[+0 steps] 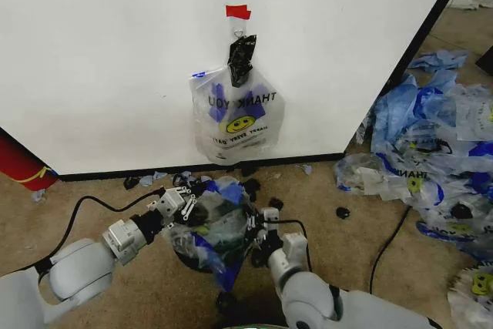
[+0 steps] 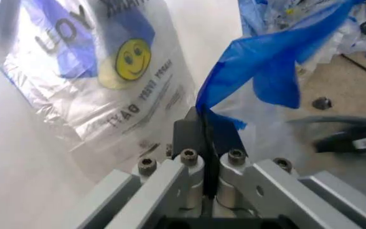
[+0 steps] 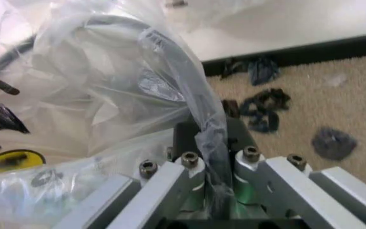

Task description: Pick up the garbage bag from the wall and place it over the trash bin.

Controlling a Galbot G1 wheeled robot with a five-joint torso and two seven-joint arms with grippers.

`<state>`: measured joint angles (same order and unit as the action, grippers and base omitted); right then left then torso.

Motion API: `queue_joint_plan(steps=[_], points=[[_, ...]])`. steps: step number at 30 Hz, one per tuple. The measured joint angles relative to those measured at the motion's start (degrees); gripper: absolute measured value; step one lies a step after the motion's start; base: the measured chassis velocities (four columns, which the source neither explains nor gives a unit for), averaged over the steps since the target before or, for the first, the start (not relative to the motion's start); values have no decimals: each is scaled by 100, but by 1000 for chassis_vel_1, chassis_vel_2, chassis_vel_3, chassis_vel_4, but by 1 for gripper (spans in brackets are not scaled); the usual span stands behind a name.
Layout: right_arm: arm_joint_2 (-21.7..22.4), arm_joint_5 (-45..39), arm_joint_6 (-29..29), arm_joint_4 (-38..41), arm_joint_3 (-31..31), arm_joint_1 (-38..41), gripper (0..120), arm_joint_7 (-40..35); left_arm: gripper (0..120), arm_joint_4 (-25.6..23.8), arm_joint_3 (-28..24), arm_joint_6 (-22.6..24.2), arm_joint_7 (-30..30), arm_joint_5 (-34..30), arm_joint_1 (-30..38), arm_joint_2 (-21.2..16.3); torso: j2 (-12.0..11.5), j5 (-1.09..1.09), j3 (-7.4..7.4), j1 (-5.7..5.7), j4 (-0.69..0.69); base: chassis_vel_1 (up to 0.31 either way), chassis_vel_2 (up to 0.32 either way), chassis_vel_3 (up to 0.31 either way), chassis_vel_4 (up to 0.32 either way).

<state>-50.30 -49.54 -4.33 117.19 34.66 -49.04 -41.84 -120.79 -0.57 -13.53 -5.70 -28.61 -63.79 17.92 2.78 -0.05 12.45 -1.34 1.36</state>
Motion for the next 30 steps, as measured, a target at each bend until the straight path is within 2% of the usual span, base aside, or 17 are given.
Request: queue_joint_plan(steps=[7,22,30], points=[[311,198,-92,159,-214,-488,0,168,0,203,1,-24,-5,-168,61,-40,0,0,0,0,0,0,0,0,0],[612,258,-427,555,-708,-1014,0,661,0,677,-82,-23,53,-497,14,60,0,0,0,0,0,0,0,0,0],[668,232,-533,690,-970,-1154,0,797,0,958,-224,-204,126,-465,-48,134,0,0,0,0,-1,0,0,0,0]])
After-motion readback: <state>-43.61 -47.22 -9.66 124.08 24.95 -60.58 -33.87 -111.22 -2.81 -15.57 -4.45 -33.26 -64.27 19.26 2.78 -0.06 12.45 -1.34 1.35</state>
